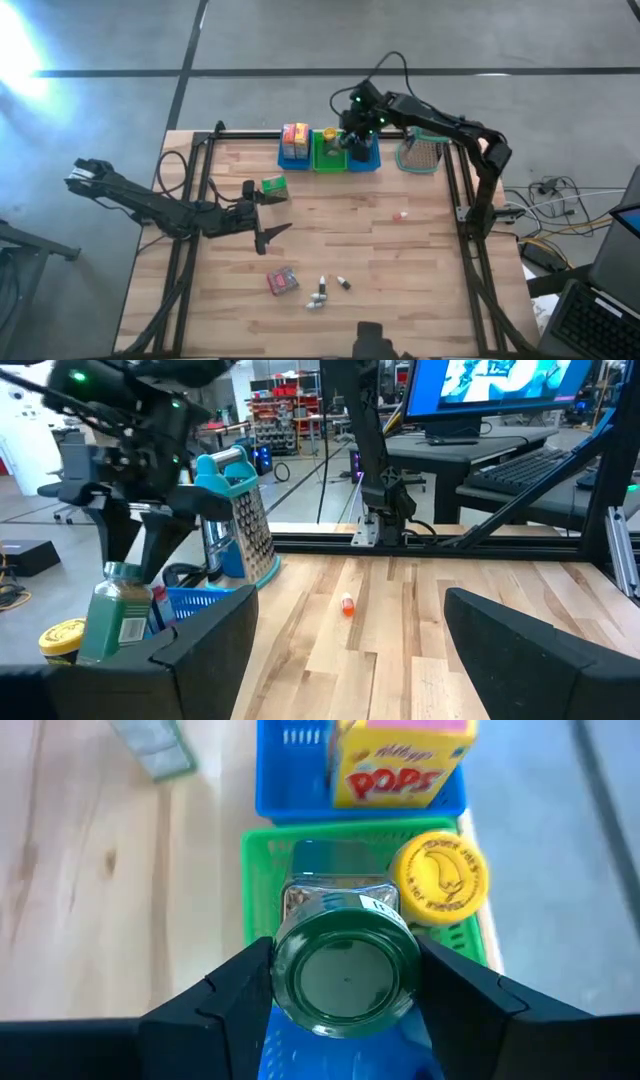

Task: Pick & Place Kitchen Items
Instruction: Put the green seasoning bottle into the green bin, then put the small orange food coloring bottle into the right blue bin

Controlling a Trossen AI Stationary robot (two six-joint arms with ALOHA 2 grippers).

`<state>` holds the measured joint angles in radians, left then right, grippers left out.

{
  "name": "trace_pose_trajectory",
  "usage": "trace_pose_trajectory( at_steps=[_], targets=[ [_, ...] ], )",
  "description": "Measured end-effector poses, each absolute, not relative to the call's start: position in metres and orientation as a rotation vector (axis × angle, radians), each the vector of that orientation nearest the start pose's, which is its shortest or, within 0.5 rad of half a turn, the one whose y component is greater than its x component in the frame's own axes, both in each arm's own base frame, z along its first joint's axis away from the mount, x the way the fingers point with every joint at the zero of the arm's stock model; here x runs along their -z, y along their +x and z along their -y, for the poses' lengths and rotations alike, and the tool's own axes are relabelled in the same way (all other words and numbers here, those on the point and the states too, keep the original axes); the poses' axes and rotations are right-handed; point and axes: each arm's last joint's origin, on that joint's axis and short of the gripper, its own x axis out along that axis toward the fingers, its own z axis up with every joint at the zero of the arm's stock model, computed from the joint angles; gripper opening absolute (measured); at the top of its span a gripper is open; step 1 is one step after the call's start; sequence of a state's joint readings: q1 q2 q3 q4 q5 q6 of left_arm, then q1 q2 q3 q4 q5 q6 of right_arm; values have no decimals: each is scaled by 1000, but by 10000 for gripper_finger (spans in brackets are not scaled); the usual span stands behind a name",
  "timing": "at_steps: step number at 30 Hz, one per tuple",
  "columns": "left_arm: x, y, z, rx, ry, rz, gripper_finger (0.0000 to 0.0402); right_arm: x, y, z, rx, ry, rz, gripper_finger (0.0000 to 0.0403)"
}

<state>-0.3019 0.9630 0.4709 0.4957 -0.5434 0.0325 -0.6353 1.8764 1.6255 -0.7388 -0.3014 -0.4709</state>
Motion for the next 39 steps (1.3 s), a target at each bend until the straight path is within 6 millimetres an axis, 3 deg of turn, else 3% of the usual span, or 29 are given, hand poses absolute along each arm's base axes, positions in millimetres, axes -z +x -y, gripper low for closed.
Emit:
trace_pose_trajectory(
  at_steps=[4,15,24,39],
  targets=[
    [-258,201,47,-240,31,-1,326,-276,339,235,72,41,-1046,203],
    [-257,201,47,-239,32,-4,326,-243,378,253,36,64,-1236,203],
    [-256,201,47,-238,37,-15,326,-238,388,257,12,72,-1324,207],
    [-256,201,47,-238,34,-16,326,-259,389,257,59,63,-1278,310]
  ],
)
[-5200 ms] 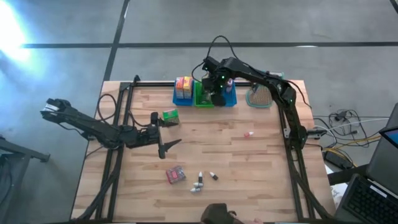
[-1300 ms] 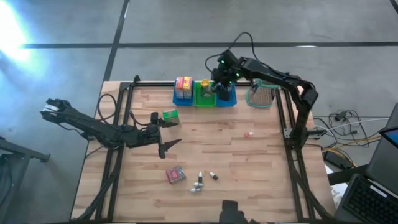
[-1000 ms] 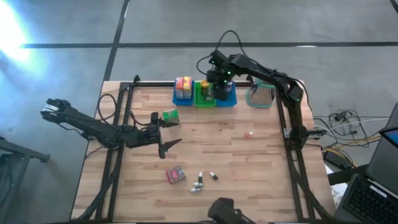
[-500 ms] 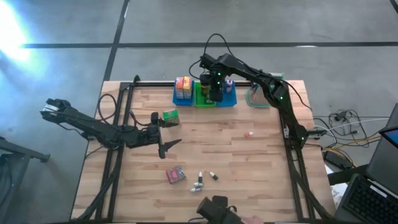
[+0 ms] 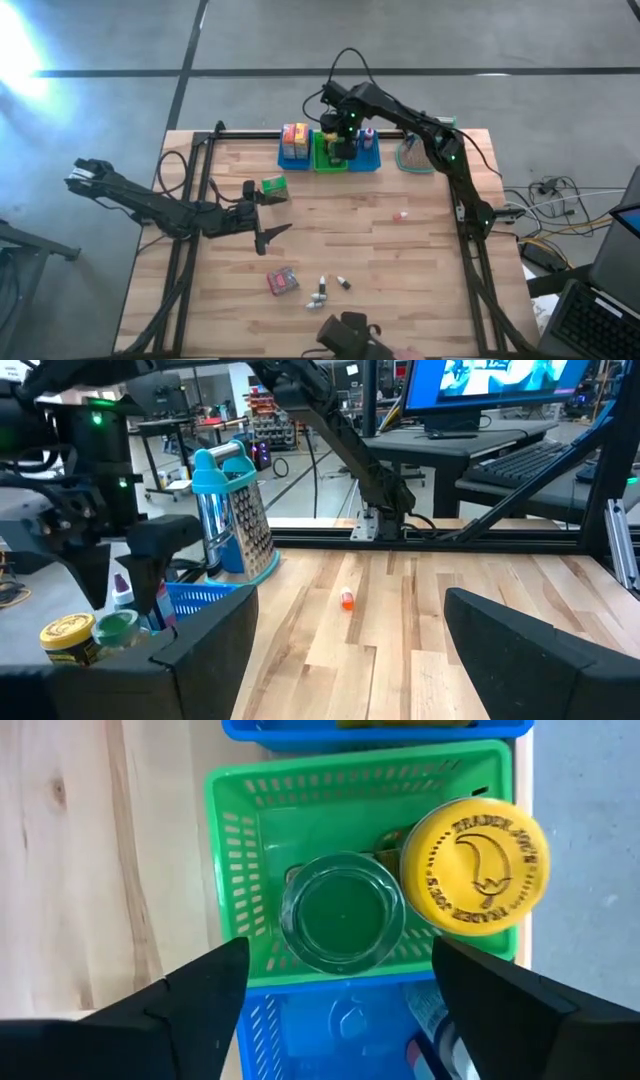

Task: Pick & Place Kitchen Items
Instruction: Put the small orange food coloring bottle into the right blue bin

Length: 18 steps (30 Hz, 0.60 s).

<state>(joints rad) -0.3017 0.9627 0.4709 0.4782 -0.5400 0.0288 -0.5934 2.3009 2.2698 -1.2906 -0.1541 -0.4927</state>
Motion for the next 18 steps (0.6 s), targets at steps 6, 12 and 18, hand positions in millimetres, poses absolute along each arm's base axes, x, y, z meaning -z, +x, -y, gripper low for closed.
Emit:
trace_pose_trajectory(
  at_steps=[6,12,18],
  targets=[
    [-256,201,47,-238,34,-16,326,-284,384,254,76,70,-1262,323],
    [-256,201,47,-238,34,-16,326,-326,367,238,87,35,-1212,291],
    [-256,201,47,-238,34,-16,326,-373,342,213,120,20,-1139,244]
  ],
)
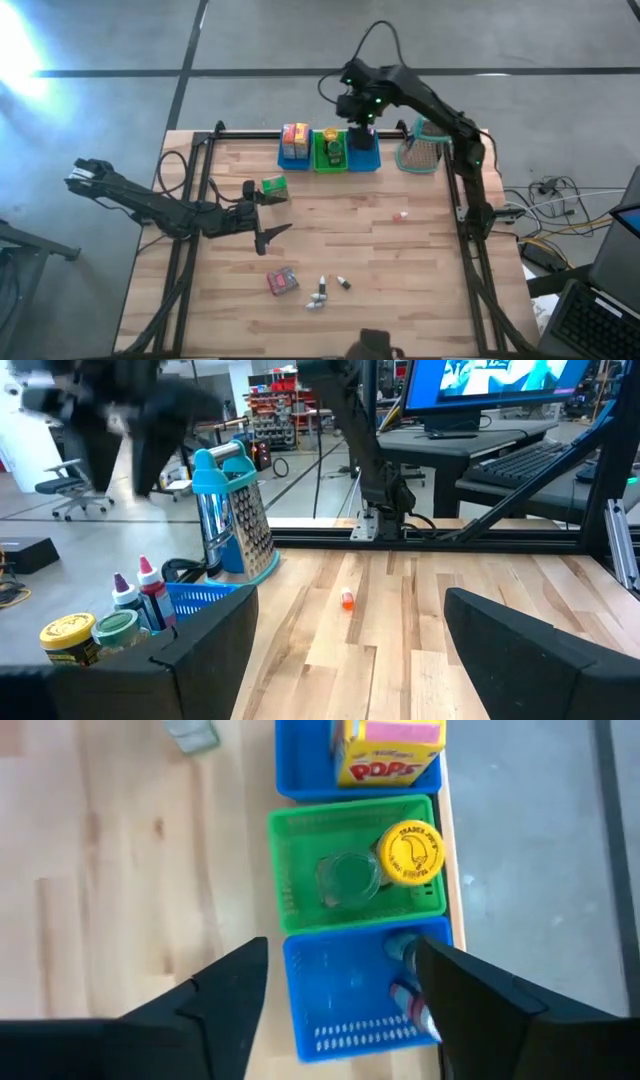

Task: Pick & Place Kitchen Items
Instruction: Put the small orange food coloring bottle into the right blue bin

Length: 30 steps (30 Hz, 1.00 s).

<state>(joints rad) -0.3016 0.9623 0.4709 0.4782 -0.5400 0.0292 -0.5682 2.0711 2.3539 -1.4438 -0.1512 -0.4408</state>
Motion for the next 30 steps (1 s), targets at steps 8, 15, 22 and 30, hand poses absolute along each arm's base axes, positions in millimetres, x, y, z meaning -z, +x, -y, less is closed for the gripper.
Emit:
trace_pose_trajectory(
  at_steps=[8,15,22,30],
  targets=[
    [-256,201,47,-238,32,-16,326,-421,310,163,140,11,-1077,180],
    [-256,201,47,-238,33,-20,326,-426,289,119,167,-33,-1090,123],
    [-256,201,47,-238,11,-19,326,-406,267,79,123,-109,-1047,63],
    [-256,201,47,-239,-9,-17,326,-369,227,51,83,-138,-975,11]
  ],
)
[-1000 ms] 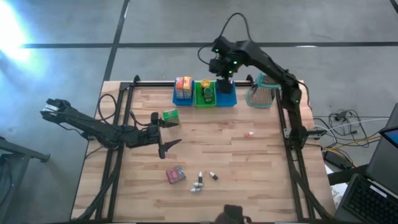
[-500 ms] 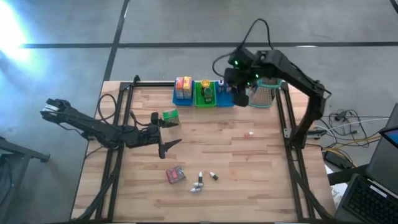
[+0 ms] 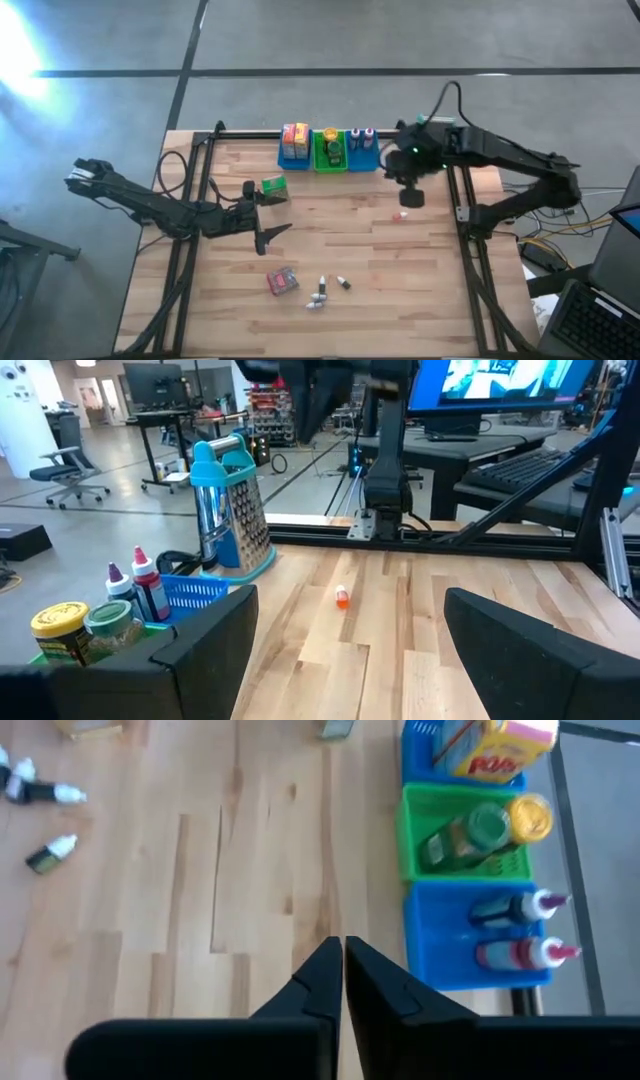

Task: Pick & Place Kitchen Items
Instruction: Put the small orange food coloring bottle into the right blue bin

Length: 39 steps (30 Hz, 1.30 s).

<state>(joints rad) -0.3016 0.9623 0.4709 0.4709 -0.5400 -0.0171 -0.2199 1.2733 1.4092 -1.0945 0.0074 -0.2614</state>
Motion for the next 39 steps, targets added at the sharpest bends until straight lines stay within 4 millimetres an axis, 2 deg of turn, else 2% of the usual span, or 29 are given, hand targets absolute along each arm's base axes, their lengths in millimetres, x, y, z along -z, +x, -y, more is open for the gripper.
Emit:
trace_pose_trajectory(
  at_steps=[4,7,13,20,22,27,31,35,39],
  targets=[
    [-255,201,47,-239,-94,-7,326,-343,215,48,76,-142,-991,12],
    [-253,203,48,-237,-166,-10,326,-325,214,48,73,-138,-999,15],
    [-242,211,50,-240,-174,-57,326,-296,214,46,134,9,-1075,9],
    [-234,218,52,-245,-168,-85,326,-257,206,18,174,-177,-1226,9],
    [-235,219,52,-244,-171,-78,326,-249,200,13,192,-180,-1283,8],
    [-237,220,53,-223,-176,-72,326,-232,184,10,258,-89,-1359,8],
    [-237,220,53,-223,-173,-77,326,-217,173,10,238,-104,-1344,11],
    [-237,220,53,-223,-173,-77,326,-223,173,11,214,-89,-1297,35],
    [-238,220,53,-223,-180,-74,326,-226,177,12,161,-15,-1258,76]
  ],
)
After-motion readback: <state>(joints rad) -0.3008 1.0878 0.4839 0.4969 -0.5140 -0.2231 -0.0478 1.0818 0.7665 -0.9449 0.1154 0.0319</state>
